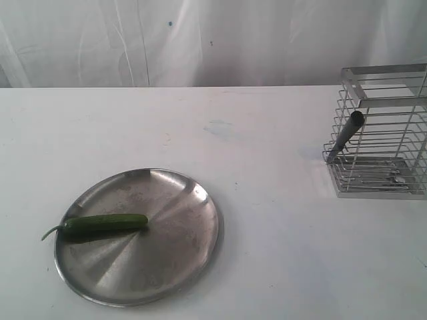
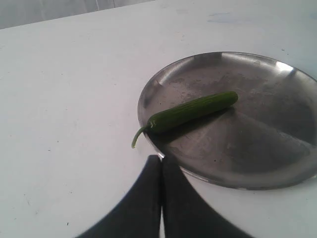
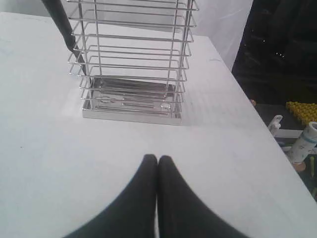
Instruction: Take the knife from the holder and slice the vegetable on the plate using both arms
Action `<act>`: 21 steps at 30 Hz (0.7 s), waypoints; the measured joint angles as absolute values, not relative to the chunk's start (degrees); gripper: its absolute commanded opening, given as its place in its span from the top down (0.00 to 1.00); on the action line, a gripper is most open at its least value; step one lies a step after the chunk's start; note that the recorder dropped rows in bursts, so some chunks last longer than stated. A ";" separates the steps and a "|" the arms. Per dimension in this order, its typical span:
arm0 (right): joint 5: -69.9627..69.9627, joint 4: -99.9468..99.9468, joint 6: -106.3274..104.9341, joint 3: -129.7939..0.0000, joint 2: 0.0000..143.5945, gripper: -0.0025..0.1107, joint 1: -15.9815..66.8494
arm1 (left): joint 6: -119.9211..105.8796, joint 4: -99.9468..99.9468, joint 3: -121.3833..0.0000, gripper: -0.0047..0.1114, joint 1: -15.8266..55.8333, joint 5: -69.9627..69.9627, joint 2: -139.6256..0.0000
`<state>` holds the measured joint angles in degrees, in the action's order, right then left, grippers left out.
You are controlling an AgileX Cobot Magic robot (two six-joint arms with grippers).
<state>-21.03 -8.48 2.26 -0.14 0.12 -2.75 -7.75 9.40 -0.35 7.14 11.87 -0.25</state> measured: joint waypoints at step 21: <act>8.67 2.80 14.96 -0.14 0.12 0.98 -2.75 | -7.75 9.40 -0.35 0.96 7.14 11.87 -0.25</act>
<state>8.67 2.80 14.96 -0.14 0.12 -2.75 -7.75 9.40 -0.35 7.14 11.87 -0.25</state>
